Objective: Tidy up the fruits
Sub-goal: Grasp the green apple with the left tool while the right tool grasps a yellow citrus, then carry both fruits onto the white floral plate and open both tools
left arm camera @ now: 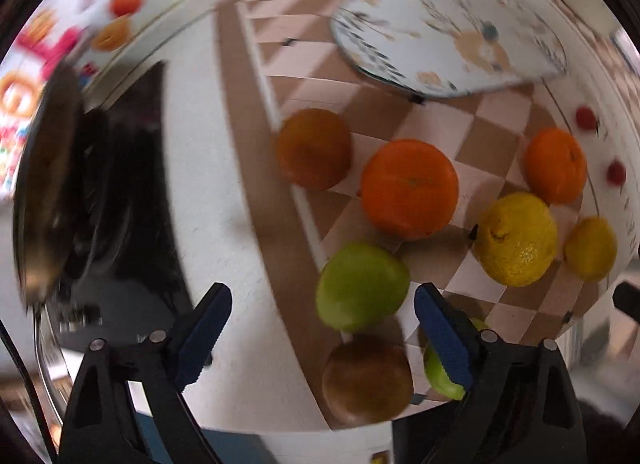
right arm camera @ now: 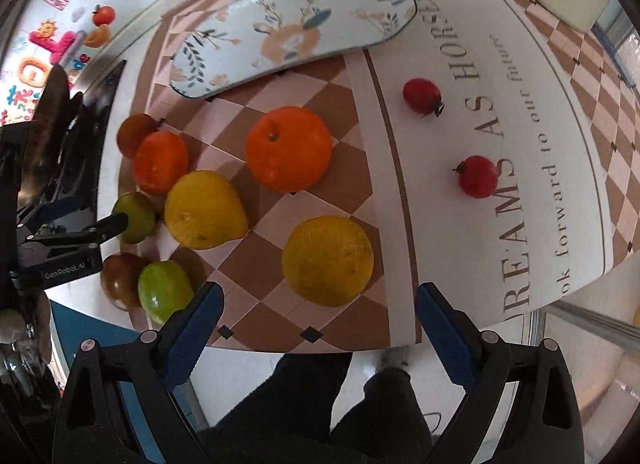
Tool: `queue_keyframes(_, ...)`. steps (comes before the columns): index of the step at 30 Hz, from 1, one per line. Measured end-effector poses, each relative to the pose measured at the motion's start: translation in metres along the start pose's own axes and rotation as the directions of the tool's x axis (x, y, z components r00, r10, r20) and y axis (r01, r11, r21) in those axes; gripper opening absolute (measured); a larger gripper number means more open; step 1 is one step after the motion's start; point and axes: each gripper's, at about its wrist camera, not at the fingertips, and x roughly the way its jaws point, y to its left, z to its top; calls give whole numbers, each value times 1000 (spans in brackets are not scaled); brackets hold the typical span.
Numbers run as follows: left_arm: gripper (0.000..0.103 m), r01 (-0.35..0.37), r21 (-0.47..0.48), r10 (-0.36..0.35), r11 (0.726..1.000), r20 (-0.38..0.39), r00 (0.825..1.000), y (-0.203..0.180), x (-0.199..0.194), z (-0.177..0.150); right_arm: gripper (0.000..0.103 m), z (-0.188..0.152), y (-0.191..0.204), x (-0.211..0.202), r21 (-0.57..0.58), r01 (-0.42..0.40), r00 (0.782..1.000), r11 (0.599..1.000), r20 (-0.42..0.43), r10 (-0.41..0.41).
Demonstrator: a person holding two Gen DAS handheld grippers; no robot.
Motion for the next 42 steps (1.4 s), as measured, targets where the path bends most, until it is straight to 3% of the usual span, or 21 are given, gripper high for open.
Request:
queue_keyframes(7,90,34,133,-27,991,-56,998,-12,16,16,93,7,-1,16,23,12,999,1000,-51,-11)
queue_keyframes(12,63,64,154,-51,986,-85,995,-9,21,19,80,13,-4,28,39,12,997,999,-81,-9)
queue_keyframes(15,55,94,140,-81,986,-95,992,-5,24,18,69,15,-3,33,31,20,995,999,-99,-17)
queue_keyframes(17,55,97,126,-87,987,-82,993,0,22,21,62,17,-4,35,30,35,995,999,-98,-32)
queue_keyframes(26,54,109,87,-104,990,-66,992,16,21,26,61,23,-4,49,22,48,992,999,-118,-45)
queue_keyframes(31,54,89,51,-87,995,-33,996,13,21,4,61,21,-3,45,30,61,994,998,-97,-58)
queue_keyframes(38,54,162,-85,-161,983,24,987,49,-27,-2,61,31,-4,-4,46,-25,999,999,-24,26)
queue_keyframes(42,54,232,-182,-217,956,95,971,64,-70,12,61,60,0,-37,20,-84,996,996,33,83)
